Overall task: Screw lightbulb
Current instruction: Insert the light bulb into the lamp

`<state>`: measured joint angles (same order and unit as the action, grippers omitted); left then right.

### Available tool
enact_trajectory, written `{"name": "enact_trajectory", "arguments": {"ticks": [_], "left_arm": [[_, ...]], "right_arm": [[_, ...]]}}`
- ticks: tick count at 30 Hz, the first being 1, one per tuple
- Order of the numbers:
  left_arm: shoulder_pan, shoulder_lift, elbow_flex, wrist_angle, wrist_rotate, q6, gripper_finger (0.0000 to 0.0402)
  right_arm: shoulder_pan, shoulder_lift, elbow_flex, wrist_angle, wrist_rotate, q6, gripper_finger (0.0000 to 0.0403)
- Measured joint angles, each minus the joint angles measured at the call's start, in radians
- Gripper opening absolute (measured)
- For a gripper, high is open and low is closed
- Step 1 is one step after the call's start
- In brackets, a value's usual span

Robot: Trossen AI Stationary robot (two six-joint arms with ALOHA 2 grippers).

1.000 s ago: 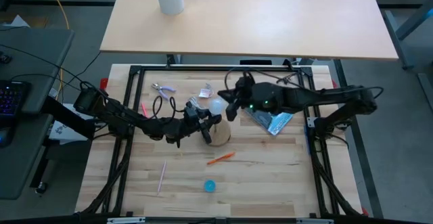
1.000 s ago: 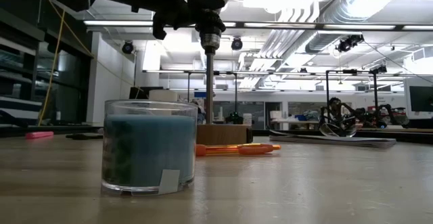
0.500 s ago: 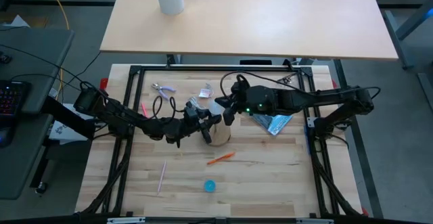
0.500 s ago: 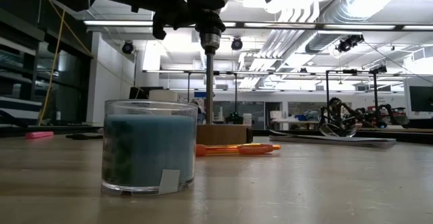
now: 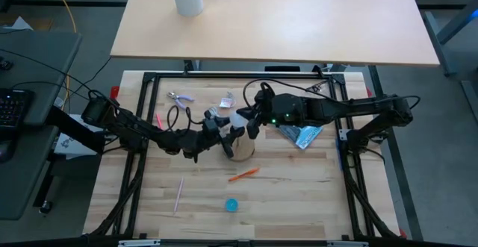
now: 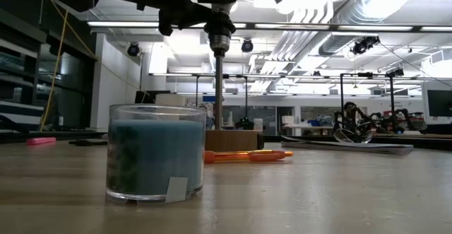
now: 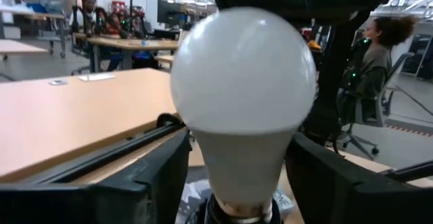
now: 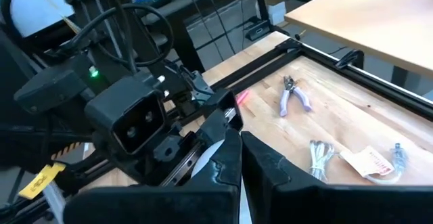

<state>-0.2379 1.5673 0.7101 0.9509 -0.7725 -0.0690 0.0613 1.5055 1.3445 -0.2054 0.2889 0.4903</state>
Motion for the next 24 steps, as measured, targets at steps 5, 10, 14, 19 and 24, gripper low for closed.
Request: {"name": "enact_trajectory", "arguments": {"ticks": [5, 10, 14, 19, 24], "left_arm": [[-0.001, -0.003, 0.000, 0.041, 0.006, 0.056, 0.0239], [-0.004, -0.044, -0.002, 0.012, 0.015, 0.090, 0.0241], [-0.010, -0.113, -0.003, -0.071, 0.065, 0.107, 0.0241], [-0.014, -0.190, -0.002, -0.266, 0.087, 0.028, 0.0241], [0.001, -0.180, 0.002, -0.284, 0.090, -0.007, 0.0241]], "right_arm": [[0.005, 0.000, 0.000, 0.000, -0.006, -0.001, 0.0000], [0.008, 0.000, 0.001, 0.007, -0.011, -0.002, 0.0000], [0.009, -0.002, 0.003, 0.023, -0.017, -0.025, 0.0000], [0.008, 0.001, 0.000, 0.014, -0.020, -0.027, 0.0000], [0.007, 0.001, 0.000, 0.011, -0.030, -0.028, 0.0000]]}}
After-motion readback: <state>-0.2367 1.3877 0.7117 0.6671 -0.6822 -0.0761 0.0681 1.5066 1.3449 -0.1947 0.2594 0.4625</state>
